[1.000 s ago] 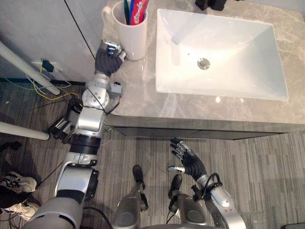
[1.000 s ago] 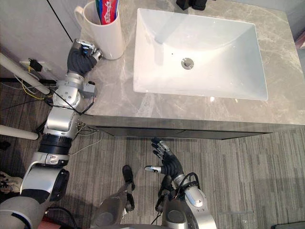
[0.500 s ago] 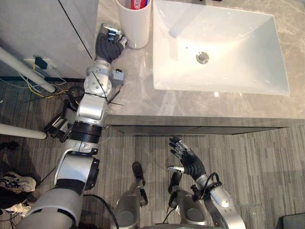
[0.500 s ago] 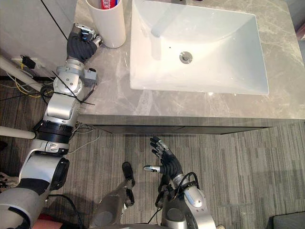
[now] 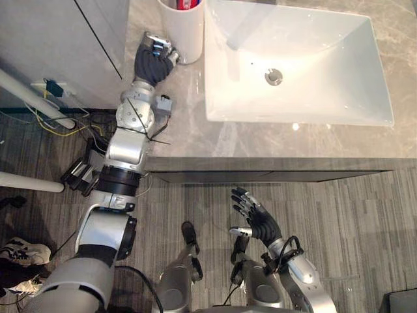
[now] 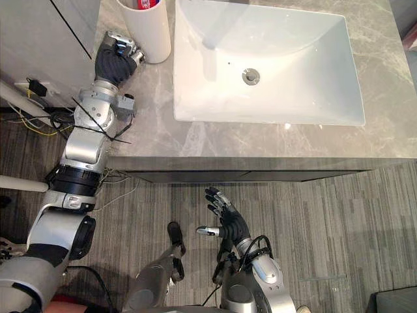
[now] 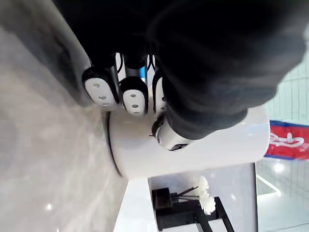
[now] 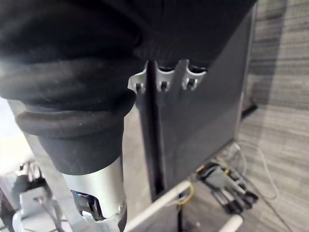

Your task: Organize washtable

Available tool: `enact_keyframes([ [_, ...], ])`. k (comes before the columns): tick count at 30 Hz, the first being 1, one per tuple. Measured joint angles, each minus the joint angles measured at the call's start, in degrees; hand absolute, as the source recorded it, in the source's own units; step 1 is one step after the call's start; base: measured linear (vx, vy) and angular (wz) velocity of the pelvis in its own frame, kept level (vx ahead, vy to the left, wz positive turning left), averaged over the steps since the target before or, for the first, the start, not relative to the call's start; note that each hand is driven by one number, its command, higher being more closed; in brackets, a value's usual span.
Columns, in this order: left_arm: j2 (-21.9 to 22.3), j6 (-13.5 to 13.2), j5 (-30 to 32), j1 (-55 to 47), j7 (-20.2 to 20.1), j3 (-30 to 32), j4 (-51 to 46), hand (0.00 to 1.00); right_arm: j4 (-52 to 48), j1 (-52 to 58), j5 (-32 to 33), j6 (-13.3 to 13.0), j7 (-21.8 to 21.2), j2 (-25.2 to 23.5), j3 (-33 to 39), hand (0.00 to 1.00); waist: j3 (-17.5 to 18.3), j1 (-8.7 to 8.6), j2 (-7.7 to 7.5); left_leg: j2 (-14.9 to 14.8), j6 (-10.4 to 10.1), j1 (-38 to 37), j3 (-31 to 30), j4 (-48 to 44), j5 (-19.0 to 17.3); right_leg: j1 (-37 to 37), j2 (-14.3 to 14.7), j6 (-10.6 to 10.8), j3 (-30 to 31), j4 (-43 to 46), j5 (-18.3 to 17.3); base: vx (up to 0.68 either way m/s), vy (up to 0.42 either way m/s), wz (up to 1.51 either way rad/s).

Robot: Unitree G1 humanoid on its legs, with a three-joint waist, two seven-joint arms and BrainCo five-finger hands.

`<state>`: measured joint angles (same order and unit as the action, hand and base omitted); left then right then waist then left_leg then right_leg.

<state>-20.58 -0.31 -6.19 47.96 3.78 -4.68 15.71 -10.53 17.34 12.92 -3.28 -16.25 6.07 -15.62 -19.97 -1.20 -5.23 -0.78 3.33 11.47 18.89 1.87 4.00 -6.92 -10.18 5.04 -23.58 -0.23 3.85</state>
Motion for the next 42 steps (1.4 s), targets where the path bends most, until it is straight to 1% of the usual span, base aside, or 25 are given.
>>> enact_keyframes([
  [2, 0.80, -0.03, 0.00, -1.13, -0.63, -0.89, -0.69, 1.00, 0.00, 0.01, 0.00, 0.04, -0.10, -0.01, -0.31, 0.00, 0.09, -0.02, 0.16, 0.07, 0.00, -0.49, -0.49, 0.04, 0.00, 0.79, 0.01, 0.01, -0.21, -0.14, -0.05, 0.04, -0.006, 0.12],
  [5, 2.75, -0.10, 0.00, -3.48, -1.78, -2.08, -1.29, 1.00, 0.01, 0.00, -0.01, 0.04, -0.13, 0.12, -0.19, 0.00, 1.08, 0.05, 1.62, 0.59, 0.11, -0.77, -1.43, 0.30, 0.17, 1.50, -0.32, 0.09, -1.44, -0.11, -0.47, 0.02, 0.010, 0.16],
  [7, 3.77, -0.15, -0.01, -5.28, -2.51, -2.30, -1.79, 1.00, 0.05, 0.00, -0.04, 0.08, -0.12, 0.17, -0.18, 0.00, 1.77, 0.18, 2.33, 1.10, 0.24, -1.19, -1.30, 0.67, 0.26, 1.68, -0.83, 0.65, -1.46, 0.03, -1.18, 0.01, 0.009, 0.02],
  [8, 4.27, -0.18, -0.01, -6.30, -2.65, -2.68, -1.82, 1.00, 0.08, 0.03, -0.04, 0.12, -0.12, 0.46, -0.26, 0.00, 2.48, 0.30, 2.93, 1.28, 0.31, -1.46, -1.35, 1.42, 0.66, 1.69, -0.90, 0.71, -1.47, 0.05, -1.23, 0.00, 0.000, 0.00],
  [10, 4.96, -0.16, -0.01, -7.59, -2.77, -3.25, -1.81, 1.00, 0.10, 0.02, -0.04, 0.15, -0.13, 0.78, -0.24, 0.00, 3.44, 0.32, 3.34, 1.41, 0.18, -1.88, -1.40, 2.29, 1.16, 1.69, -0.90, 0.76, -1.46, 0.08, -1.27, 0.00, 0.000, 0.00],
  [14, 5.70, -0.22, 0.00, -8.87, -3.73, -4.44, -1.94, 1.00, 0.11, 0.04, -0.06, 0.17, -0.12, 1.15, -0.26, 0.00, 4.17, 0.24, 3.29, 1.48, 0.22, -2.52, -1.31, 3.08, 1.66, 1.79, -0.93, 0.79, -1.42, 0.33, -1.29, 0.00, -0.001, -0.02],
  [23, 5.87, -0.22, 0.01, -9.68, -3.56, -5.02, -1.94, 1.00, 0.12, 0.09, -0.18, 0.43, -0.12, 1.11, -0.28, 0.00, 4.66, -0.64, 2.94, 1.57, 0.25, -2.84, -0.96, 3.41, 1.84, 1.60, -1.11, 0.89, -1.14, 0.84, -1.35, 0.00, -0.002, 0.00],
  [28, 5.72, -0.20, -0.03, -9.30, -2.18, -5.90, -1.78, 1.00, 0.12, 0.07, -0.28, 0.45, 0.23, 1.11, -0.36, 0.00, 4.87, -0.86, 2.67, 1.51, 0.24, -2.72, -0.24, 3.41, 1.82, 1.08, -1.09, 0.89, 0.04, 0.88, -1.34, 0.02, -0.017, -0.07],
  [33, 5.52, -0.18, -0.45, -5.16, -1.18, -5.93, 1.17, 1.00, 0.27, 0.08, -0.32, 0.44, 1.15, 1.10, -0.73, 0.00, 4.84, -1.01, 2.59, 1.29, 0.25, -1.52, 0.52, 3.41, 1.83, -0.55, -0.95, 1.05, 0.43, 1.05, -1.15, 0.02, -0.025, -0.08],
  [36, 3.83, -0.10, -0.99, -2.36, -0.74, -5.98, 3.02, 1.00, 0.63, 0.08, -0.31, 0.44, 1.32, 1.07, -0.72, 0.00, 4.77, -1.25, 1.92, 1.15, 0.25, -0.92, 1.16, 3.41, 1.82, -1.49, -0.82, 0.98, 1.04, 1.03, -1.00, 0.04, -0.027, -0.10],
  [38, 2.70, 0.05, -1.64, 0.65, 0.00, -6.03, 4.86, 1.00, 0.84, 0.12, -0.31, 0.43, 1.34, 1.06, -0.73, 0.00, 4.48, -1.43, 1.06, 1.01, 0.25, -0.43, 1.51, 3.40, 1.83, -2.02, -0.66, 0.96, 1.48, 0.91, -0.92, 0.06, -0.032, -0.05],
  [40, 1.40, 0.06, -2.13, 2.69, 0.27, -6.03, 5.46, 1.00, 0.84, 0.14, -0.31, 0.33, 1.36, 0.92, -0.71, 0.00, 4.35, -1.51, 0.51, 0.94, 0.26, 0.35, 1.62, 3.39, 1.84, -2.72, -0.53, 0.89, 1.57, 0.68, -0.66, 0.05, -0.029, -0.03],
  [42, 0.29, 0.05, -2.14, 3.88, 0.38, -6.04, 5.76, 1.00, 0.84, 0.40, -0.31, 0.33, 1.37, 0.81, -0.68, 0.00, 4.27, -1.66, 0.37, 0.95, 0.26, 0.81, 1.63, 3.39, 1.84, -2.97, -0.42, 0.61, 1.58, 0.11, -0.12, 0.06, -0.021, -0.01],
])
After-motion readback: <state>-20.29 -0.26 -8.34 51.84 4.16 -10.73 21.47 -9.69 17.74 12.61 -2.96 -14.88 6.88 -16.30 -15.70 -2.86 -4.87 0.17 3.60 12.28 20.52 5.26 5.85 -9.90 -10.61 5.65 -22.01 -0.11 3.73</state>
